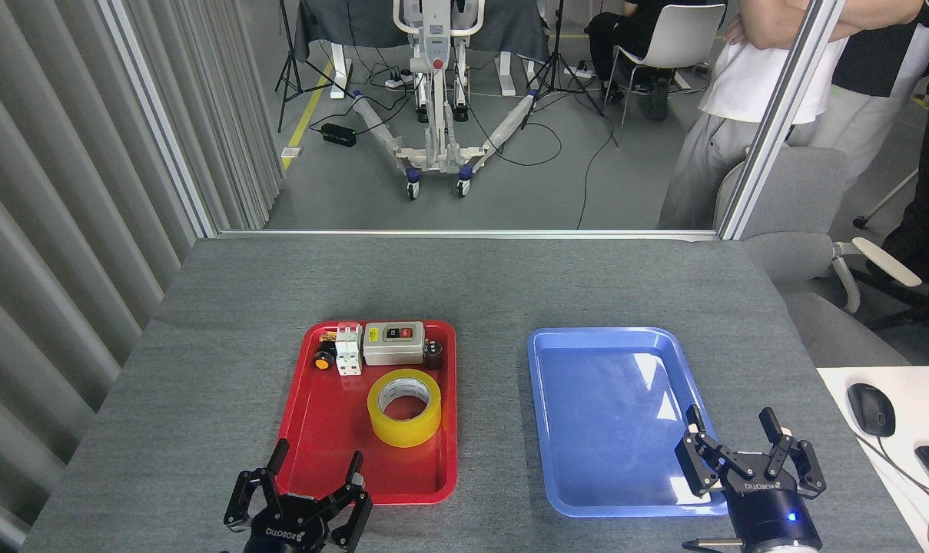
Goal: Place and move tape with both arms
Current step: 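Move the left gripper forward toward the yellow tape roll in the red tray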
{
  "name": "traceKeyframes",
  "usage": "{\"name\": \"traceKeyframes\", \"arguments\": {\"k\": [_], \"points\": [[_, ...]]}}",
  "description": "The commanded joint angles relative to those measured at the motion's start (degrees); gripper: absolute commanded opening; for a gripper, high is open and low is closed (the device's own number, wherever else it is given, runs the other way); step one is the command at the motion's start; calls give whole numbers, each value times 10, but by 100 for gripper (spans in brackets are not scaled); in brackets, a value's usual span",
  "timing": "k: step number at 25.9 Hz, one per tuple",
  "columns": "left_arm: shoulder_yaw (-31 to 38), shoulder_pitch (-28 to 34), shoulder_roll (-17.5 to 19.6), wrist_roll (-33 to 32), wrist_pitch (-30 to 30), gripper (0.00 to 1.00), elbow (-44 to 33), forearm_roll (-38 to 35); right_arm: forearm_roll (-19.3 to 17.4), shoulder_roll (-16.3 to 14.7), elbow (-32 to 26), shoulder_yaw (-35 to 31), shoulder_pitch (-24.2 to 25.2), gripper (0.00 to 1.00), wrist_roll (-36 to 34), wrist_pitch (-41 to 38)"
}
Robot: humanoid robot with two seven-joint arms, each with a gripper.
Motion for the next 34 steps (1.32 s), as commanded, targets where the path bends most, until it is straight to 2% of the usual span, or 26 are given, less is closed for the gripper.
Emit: {"name": "traceKeyframes", "arguments": {"k": [1, 9, 28, 31, 34], "points": [[0, 0, 0, 0, 0, 99, 0, 0, -1, -1, 0, 8, 2, 100, -2, 0], [1, 1, 0, 0, -1, 99, 0, 2, -4, -2, 0, 19, 1, 100, -2, 28], [-2, -9, -6, 1, 6, 99, 7, 0, -3, -3, 0, 19, 0, 100, -4, 24], [-8, -33, -10, 1, 8, 99, 43, -2, -4, -4, 0, 19, -1, 100, -3, 24], [-11, -88, -24, 1, 13, 99, 112, -2, -8, -4, 0, 19, 1, 100, -2, 26]]}}
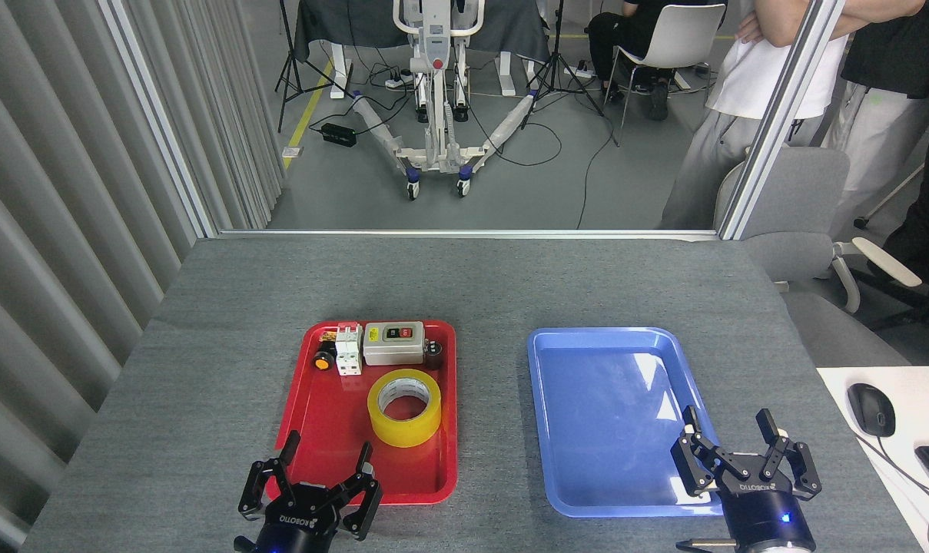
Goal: Place and move tape with both arms
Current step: 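Move the left gripper forward toward the yellow tape roll in the red tray, then lower the left gripper into the tape roll's hole and close it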
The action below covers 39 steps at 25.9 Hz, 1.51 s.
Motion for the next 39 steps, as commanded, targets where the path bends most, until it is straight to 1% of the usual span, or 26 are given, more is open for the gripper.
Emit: {"name": "traceKeyframes", "arguments": {"k": [1, 4, 8, 10, 13, 15, 18, 21, 23, 24, 25, 26, 28, 29, 30, 31, 32, 33, 37, 39], "points": [[-4, -61, -14, 1, 13, 99, 80, -1, -4, 1, 0, 0, 2, 100, 2, 3], [-4, -129, -11, 4, 37, 99, 148, 0, -2, 2, -2, 0, 2, 100, 3, 5], [-2, -218, -4, 26, 38, 99, 244, 0, 0, 4, -2, -1, 2, 100, 3, 6], [-2, -242, 4, 27, 38, 99, 269, 2, 3, 7, -2, -1, 2, 100, 4, 7], [-2, -282, 3, 27, 44, 99, 309, 4, 17, 8, -2, -2, 2, 100, 4, 10], [-2, -291, -4, 30, 56, 99, 333, 3, 28, 8, -2, -2, 2, 100, 4, 10], [-7, -291, -23, 32, 81, 99, 335, 2, 31, 8, -2, -2, 2, 100, 4, 10], [-29, -291, -21, 23, 77, 99, 331, 7, 31, 8, -2, -2, 3, 100, 4, 10], [-30, -294, -20, 16, 70, 99, 329, 28, 31, 10, -1, -2, 4, 100, 4, 10], [-30, -298, -19, -2, 61, 99, 323, 45, 31, 11, -1, -2, 4, 100, 4, 11], [-30, -299, -19, -33, 52, 99, 316, 62, 31, 11, -1, -2, 5, 100, 4, 11], [-29, -303, -19, -78, 44, 99, 313, 78, 31, 12, -1, -2, 5, 100, 4, 11], [-29, -320, -16, -195, 44, 99, 313, 99, 31, 15, -1, -2, 5, 100, 4, 12], [-28, -328, -14, -263, 45, 99, 312, 103, 32, 16, -1, -2, 5, 100, 4, 14], [-28, -337, -11, -318, 45, 99, 314, 103, 32, 16, -1, -2, 5, 100, 4, 16], [-28, -348, -7, -366, 45, 99, 316, 103, 32, 17, 0, -2, 5, 100, 4, 17], [-28, -357, -2, -400, 45, 99, 320, 103, 33, 17, 0, -3, 5, 100, 4, 17], [-28, -363, 6, -416, 45, 99, 329, 102, 36, 17, 0, -3, 5, 100, 4, 17], [-30, -390, 18, -420, 45, 99, 366, 97, 38, 18, 0, -3, 6, 100, 4, 17], [-31, -405, 28, -431, 45, 99, 378, 97, 47, 19, 0, -3, 7, 100, 4, 17]]}}
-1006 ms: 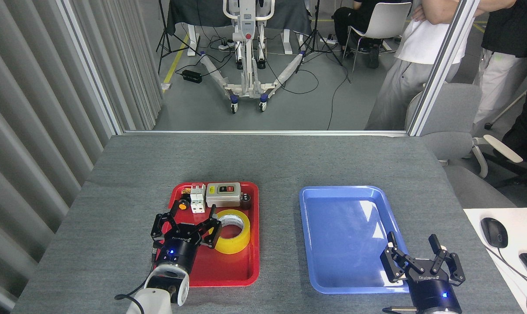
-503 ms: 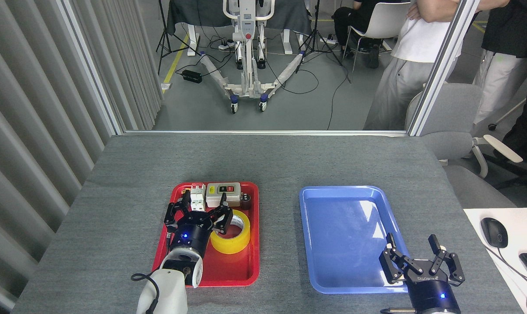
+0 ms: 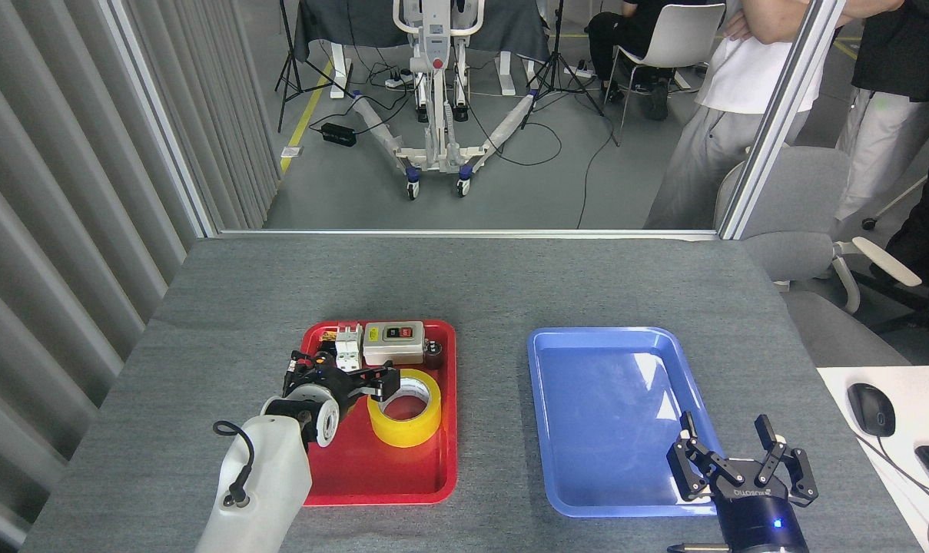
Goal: Place and move tape with both arms
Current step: 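Lower the left gripper into the tape roll's hole and close it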
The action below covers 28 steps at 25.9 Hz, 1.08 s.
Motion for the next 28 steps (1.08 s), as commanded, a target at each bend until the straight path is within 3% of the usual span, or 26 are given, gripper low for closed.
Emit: {"name": "traceKeyframes", "arguments": {"k": [1, 7, 12, 16, 19, 28], "points": [[-1, -29, 13, -32, -1, 99, 24, -1, 13, 3, 0, 0, 1, 100, 0, 0], [-10, -66, 10, -171, -1, 99, 39, 5, 17, 8, 0, 1, 1, 100, 0, 1], [-10, -74, 6, -195, -8, 99, 39, 10, 19, 9, 2, -2, 1, 100, 0, 3], [-12, -81, 3, -229, -38, 99, 49, 60, 32, 12, 2, -1, 2, 100, 0, 4], [-12, -85, 4, -229, -60, 99, 55, 66, 35, 15, 1, -3, 7, 100, 0, 4], [-29, -85, -2, -219, -54, 98, 86, 58, 50, 15, -1, -3, 13, 100, -1, 4]]}}
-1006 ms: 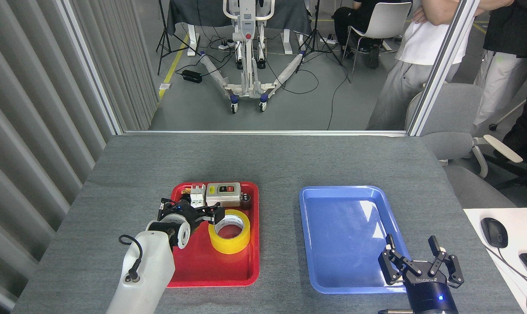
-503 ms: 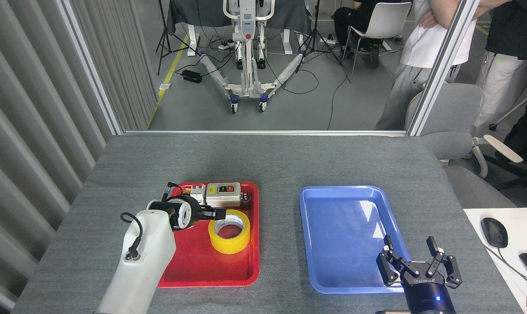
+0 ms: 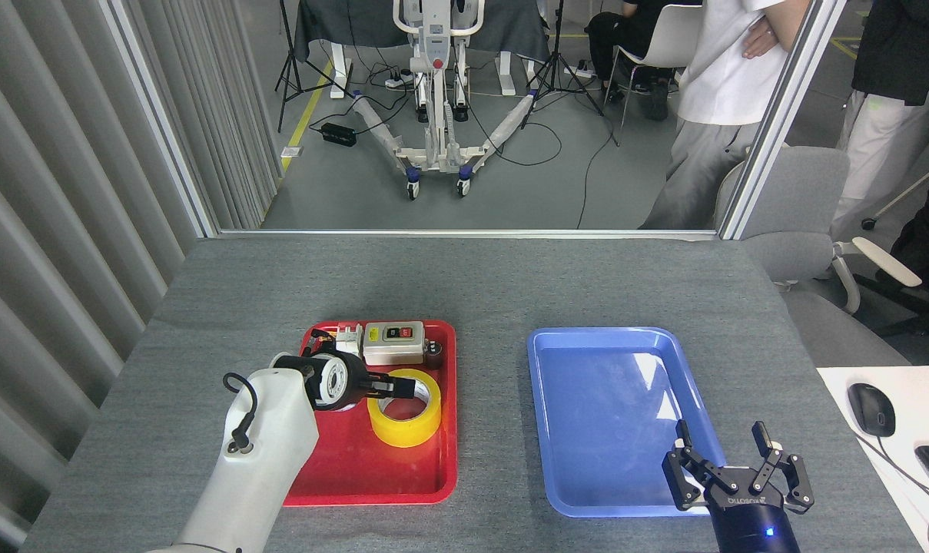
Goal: Place and move tape with both arms
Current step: 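Lower the left gripper into the tape roll's hole and close it, then hold the tape roll with the left gripper while the right gripper waits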
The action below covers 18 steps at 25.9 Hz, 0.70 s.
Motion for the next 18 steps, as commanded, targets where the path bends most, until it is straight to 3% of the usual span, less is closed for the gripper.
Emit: {"name": "traceKeyframes", "arguments": {"k": [1, 8, 18], "points": [[-8, 0, -1, 3, 4, 98, 12, -3, 3, -1, -1, 1, 3, 100, -1, -1], [-30, 0, -4, 71, 36, 98, 34, -3, 2, -5, -1, 5, 5, 100, -2, 0], [-54, -1, -7, 92, 37, 98, 72, -9, -2, -18, -6, 32, 4, 100, -8, 0]]}}
